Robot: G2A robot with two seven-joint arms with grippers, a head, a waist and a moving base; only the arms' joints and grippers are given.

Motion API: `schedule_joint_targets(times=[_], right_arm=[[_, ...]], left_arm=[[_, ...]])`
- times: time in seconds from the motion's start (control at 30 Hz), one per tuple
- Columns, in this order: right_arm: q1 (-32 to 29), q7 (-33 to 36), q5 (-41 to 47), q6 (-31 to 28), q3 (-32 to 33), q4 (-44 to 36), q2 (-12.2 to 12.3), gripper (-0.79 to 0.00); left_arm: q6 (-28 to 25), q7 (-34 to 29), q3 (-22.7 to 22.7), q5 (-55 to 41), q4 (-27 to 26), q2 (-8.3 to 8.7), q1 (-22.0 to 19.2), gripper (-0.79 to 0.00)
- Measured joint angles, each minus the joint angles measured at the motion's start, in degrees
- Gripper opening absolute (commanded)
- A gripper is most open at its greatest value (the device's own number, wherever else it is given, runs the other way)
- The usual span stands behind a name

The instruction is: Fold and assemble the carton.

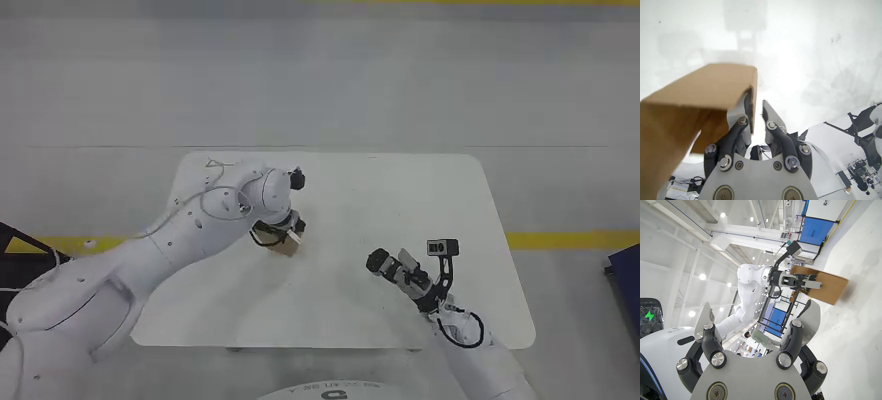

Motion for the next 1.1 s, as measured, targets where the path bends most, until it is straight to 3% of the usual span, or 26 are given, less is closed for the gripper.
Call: schedule_joint_targets(times=[0.17,0.27,0.33,0.43,0.53,0.63,0.73,0.77,0.87,0.97,1.0,1.1], right_arm=[[-1.05,1.08,0.47,-0.39,0.68,-0.52,0.28,-0.065],[-0.80,1.98,-0.60,1.40,0.68,-1.48,0.48,-0.065],[-0.08,1.85,-2.27,3.40,0.38,-2.23,0.55,-0.068],[1.50,0.57,-6.00,7.06,-0.81,-3.87,0.52,-0.071],[3.39,-1.49,-10.03,11.01,-2.72,-5.44,0.32,-0.068],[5.72,-4.23,-14.10,15.15,-5.11,-6.46,-0.02,-0.068],[8.14,-7.16,-17.65,19.01,-7.57,-7.21,-0.41,-0.065],[9.08,-8.05,-18.56,20.42,-8.46,-7.44,-0.56,-0.071],[11.83,-9.65,-19.65,24.32,-10.24,-7.36,-0.91,-0.074],[14.83,-10.70,-20.14,27.95,-12.24,-6.91,-1.34,-0.052],[15.72,-11.05,-19.96,28.89,-12.86,-6.62,-1.50,0.000],[18.08,-13.54,-18.83,31.70,-14.45,-5.69,-2.04,0.000]], left_arm=[[-0.95,0.40,1.64,-1.85,7.35,-4.99,-1.02,0.000],[-2.10,1.67,-0.28,-4.21,8.67,-5.98,-1.91,0.000],[-2.82,2.45,-2.28,-5.84,8.41,-5.62,-2.26,0.000],[-3.31,2.58,-6.26,-7.35,6.95,-3.63,-2.12,0.000],[-3.76,1.79,-11.51,-7.85,4.07,-0.19,-0.47,0.000],[-6.37,0.47,-19.29,-9.37,-1.34,4.40,3.68,0.000],[-11.53,-1.35,-30.57,-13.09,-8.72,9.56,11.14,0.000],[-13.94,-2.00,-35.93,-14.75,-12.01,11.57,14.99,0.000],[-21.40,-5.06,-49.97,-22.67,-20.24,15.56,26.39,0.000],[-27.89,-7.78,-62.15,-32.92,-24.46,17.67,36.85,0.000],[-29.35,-7.90,-65.09,-35.21,-24.83,18.02,39.51,0.000],[-33.67,-7.14,-72.11,-41.15,-23.34,18.61,46.81,0.000]])
